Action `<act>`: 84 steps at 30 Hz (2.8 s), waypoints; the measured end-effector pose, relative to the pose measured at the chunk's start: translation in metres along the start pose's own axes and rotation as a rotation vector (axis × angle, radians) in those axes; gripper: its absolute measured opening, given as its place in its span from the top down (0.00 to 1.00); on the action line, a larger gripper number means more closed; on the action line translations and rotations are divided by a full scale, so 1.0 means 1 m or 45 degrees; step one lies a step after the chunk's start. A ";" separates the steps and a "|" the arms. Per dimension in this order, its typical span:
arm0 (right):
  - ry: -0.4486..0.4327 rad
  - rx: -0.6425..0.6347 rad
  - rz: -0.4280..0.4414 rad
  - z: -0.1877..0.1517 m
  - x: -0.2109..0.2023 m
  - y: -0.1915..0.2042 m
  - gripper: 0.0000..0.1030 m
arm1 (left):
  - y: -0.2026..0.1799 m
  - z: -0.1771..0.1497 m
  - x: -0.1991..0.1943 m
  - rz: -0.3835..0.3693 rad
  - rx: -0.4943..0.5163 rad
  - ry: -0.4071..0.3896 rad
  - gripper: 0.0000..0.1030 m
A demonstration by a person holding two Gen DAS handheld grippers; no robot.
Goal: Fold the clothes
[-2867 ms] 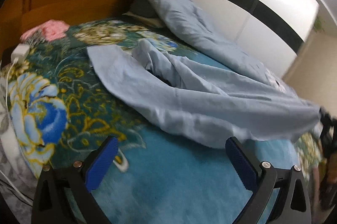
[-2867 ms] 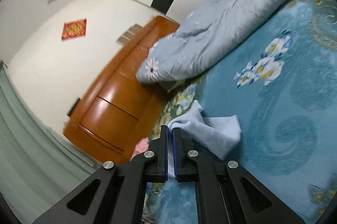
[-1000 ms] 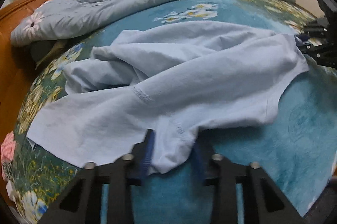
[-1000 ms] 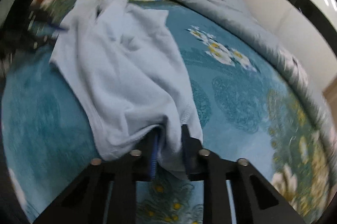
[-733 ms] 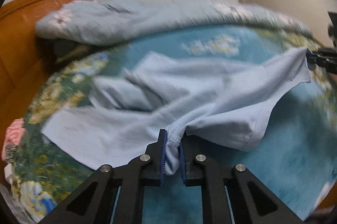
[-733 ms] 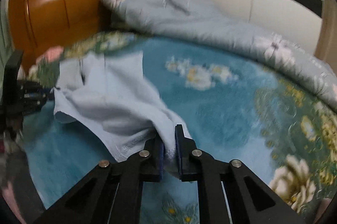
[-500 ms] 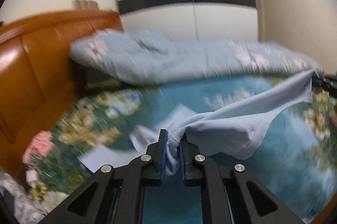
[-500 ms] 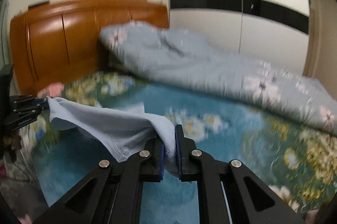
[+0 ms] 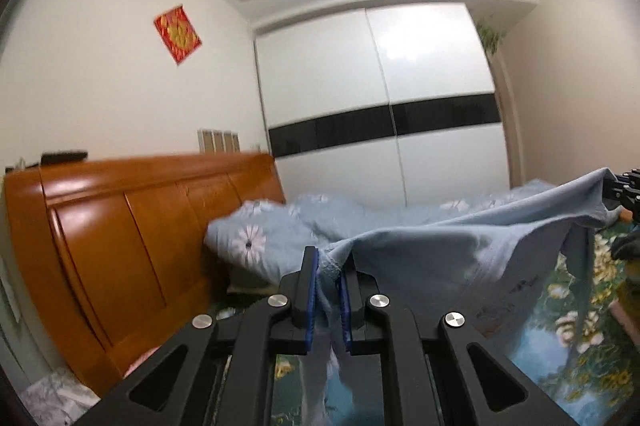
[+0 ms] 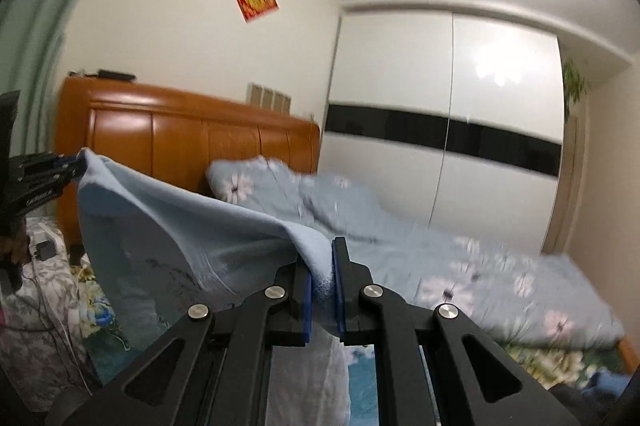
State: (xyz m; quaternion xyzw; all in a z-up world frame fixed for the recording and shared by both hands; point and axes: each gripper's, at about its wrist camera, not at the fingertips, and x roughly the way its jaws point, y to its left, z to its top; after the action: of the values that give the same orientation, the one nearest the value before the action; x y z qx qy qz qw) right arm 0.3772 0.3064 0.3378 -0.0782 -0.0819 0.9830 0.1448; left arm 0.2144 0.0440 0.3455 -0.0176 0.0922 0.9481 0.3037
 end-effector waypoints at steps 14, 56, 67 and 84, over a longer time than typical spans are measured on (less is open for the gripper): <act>0.467 0.108 0.007 -0.100 0.152 -0.047 0.91 | -0.053 -0.096 0.222 -0.088 0.073 0.505 0.89; 1.009 0.235 0.187 -0.292 0.248 -0.051 0.55 | -0.056 -0.283 0.303 -0.325 -0.463 1.135 0.36; 0.991 0.463 0.201 -0.326 0.209 -0.056 0.96 | -0.059 -0.298 0.204 -0.270 -0.627 1.099 0.34; 0.865 0.747 -0.474 -0.328 0.175 -0.204 0.97 | -0.082 -0.322 0.186 -0.302 -0.540 1.213 0.32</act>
State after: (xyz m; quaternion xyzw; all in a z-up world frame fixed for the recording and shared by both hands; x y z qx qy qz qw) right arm 0.3256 0.5961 0.0327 -0.3346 0.2381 0.8408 0.3528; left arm 0.1030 0.1559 -0.0003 -0.5175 0.0235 0.7920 0.3232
